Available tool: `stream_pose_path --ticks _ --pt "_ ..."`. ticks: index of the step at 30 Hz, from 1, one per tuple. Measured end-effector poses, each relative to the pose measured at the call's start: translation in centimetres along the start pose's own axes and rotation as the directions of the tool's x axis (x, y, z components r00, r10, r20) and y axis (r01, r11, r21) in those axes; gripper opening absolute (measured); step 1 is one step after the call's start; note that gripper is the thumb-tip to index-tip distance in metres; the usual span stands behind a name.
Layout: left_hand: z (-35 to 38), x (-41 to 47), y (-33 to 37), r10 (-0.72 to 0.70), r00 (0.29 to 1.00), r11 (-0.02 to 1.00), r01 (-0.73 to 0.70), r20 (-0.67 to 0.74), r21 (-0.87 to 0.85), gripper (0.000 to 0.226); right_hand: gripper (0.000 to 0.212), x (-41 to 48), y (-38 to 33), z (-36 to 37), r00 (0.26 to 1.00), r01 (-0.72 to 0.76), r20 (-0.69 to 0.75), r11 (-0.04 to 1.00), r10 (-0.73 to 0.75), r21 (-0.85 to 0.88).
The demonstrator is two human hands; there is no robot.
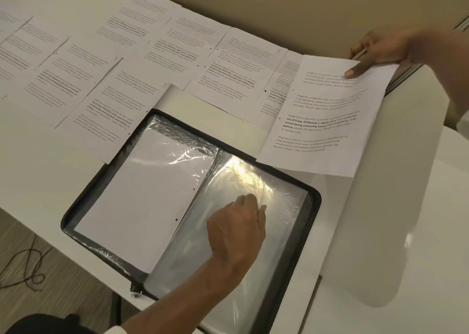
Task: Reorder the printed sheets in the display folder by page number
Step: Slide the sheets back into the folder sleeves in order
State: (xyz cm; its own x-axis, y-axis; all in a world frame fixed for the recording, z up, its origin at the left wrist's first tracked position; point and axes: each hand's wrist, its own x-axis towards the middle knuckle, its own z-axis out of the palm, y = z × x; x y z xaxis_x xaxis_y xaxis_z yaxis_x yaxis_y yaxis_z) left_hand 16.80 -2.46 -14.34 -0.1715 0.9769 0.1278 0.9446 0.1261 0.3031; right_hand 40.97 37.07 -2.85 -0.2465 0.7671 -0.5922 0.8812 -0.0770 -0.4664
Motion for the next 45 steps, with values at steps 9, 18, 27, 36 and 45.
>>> stream_pose_path --ticks 9,18,27,36,45 --pt "0.1 0.2 0.7 0.132 0.991 0.987 -0.13 -0.024 0.092 0.029 0.029 3.3 -1.6 3.1 0.996 0.039 0.073 0.998 -0.042 0.048" --pt "0.6 -0.9 1.9 0.172 0.971 0.975 -0.191 0.164 0.113 0.024 0.039 7.0 -3.5 6.3 0.994 0.033 0.099 0.995 -0.043 0.098" --pt "0.3 -1.1 2.8 0.207 0.954 0.959 -0.242 0.219 0.147 0.022 0.049 7.8 -2.9 9.5 0.992 0.12 -0.044 0.985 -0.115 0.128" --pt "0.5 -0.9 2.6 0.209 0.959 0.959 -0.239 0.194 0.15 0.056 0.033 6.0 -1.4 8.9 0.995 0.001 0.093 0.949 -0.032 0.315" --pt "3.5 -0.1 -1.5 0.176 0.947 0.979 -0.198 0.268 0.057 0.096 0.038 5.7 0.6 10.4 0.994 0.04 0.099 0.996 -0.047 0.075"
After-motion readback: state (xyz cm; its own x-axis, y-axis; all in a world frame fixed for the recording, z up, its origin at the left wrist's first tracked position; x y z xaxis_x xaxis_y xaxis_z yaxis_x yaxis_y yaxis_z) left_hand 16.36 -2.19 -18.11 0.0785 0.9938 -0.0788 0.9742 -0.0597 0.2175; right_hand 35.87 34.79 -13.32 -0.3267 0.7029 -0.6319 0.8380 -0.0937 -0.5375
